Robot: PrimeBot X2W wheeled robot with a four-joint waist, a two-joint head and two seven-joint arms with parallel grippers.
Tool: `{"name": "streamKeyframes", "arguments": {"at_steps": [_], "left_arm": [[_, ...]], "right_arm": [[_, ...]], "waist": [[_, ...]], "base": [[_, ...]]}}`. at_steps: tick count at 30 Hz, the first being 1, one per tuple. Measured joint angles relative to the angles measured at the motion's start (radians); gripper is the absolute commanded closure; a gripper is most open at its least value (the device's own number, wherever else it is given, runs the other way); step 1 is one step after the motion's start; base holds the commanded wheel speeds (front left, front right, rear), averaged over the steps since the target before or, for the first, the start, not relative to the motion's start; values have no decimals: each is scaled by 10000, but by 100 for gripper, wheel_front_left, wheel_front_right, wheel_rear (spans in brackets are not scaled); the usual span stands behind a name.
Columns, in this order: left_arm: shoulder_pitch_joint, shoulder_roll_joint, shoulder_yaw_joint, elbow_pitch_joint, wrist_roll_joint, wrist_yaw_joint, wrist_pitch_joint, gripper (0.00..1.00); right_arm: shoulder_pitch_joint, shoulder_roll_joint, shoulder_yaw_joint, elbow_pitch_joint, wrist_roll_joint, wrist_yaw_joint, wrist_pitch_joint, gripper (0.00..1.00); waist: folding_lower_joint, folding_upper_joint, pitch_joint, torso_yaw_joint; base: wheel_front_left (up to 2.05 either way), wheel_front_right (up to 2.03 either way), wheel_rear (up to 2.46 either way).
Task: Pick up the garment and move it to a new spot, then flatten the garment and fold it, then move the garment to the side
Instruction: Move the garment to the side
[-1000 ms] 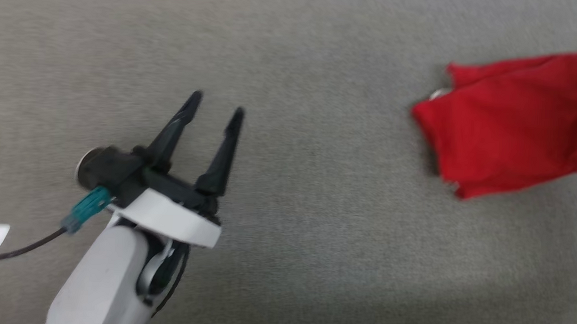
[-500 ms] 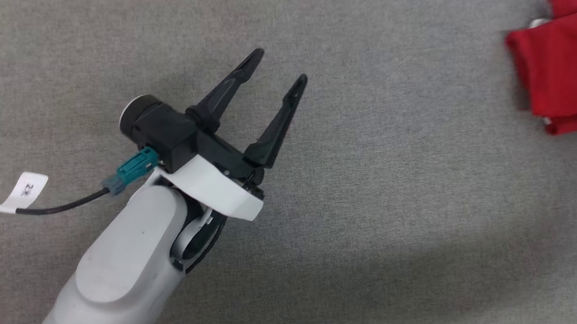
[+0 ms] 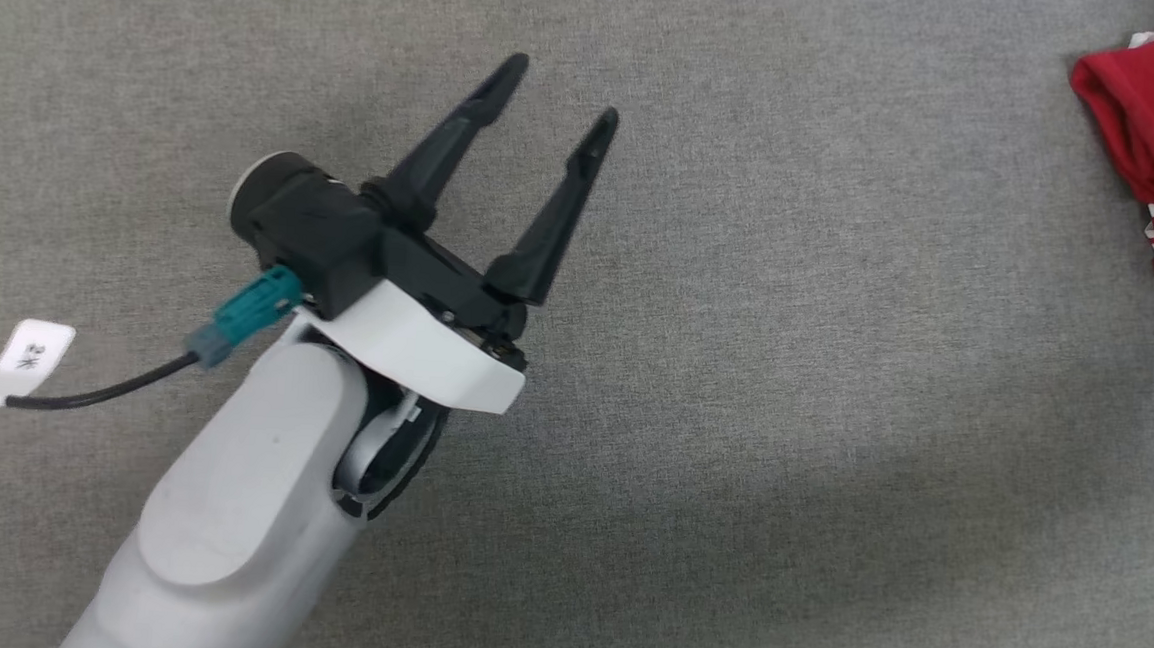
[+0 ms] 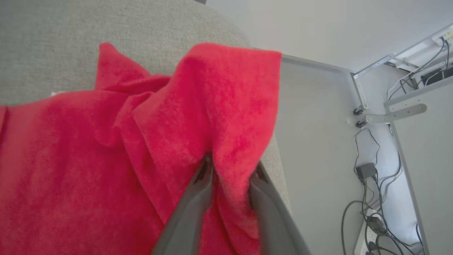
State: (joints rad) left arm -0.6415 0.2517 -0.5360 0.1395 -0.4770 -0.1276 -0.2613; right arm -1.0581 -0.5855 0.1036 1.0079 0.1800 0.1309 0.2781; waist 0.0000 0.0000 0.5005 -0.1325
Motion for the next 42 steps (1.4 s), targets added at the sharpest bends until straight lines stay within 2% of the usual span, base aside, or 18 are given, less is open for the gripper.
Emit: {"name": "streamKeyframes", "arguments": {"at_steps": [1,11,19,30,34,42], "left_arm": [[27,12,81,-36,0,0,0,0],[1030,-54,1597,-541,-136,0,0,0],[2050,-111,2614,-619,-90,0,0,0],[3417,-318,4345,-909,115,0,0,0],[4056,-543,4903,-1141,449,0,0,0],[5728,-420,5402,-970,821,0,0,0]], "right_arm": [[-50,29,-10,61,-52,2,-113,0],[-413,119,-238,640,-136,2,-681,0],[-101,936,-38,389,462,2,-1634,0],[1529,2061,1122,-1053,1883,2,-2575,0],[2360,2159,1467,-1661,2345,2,-2863,0],[4348,2199,1950,-3089,2815,0,-3900,0]], "waist": [[0,0,-33,3],[0,0,-611,-19],[0,0,-1388,79],[0,0,-2600,433],[0,0,-3021,628],[0,1,-3932,1151]], "base": [[0,0,0],[0,0,0],[0,0,0],[0,0,0],[0,0,0],[0,0,0]]}}
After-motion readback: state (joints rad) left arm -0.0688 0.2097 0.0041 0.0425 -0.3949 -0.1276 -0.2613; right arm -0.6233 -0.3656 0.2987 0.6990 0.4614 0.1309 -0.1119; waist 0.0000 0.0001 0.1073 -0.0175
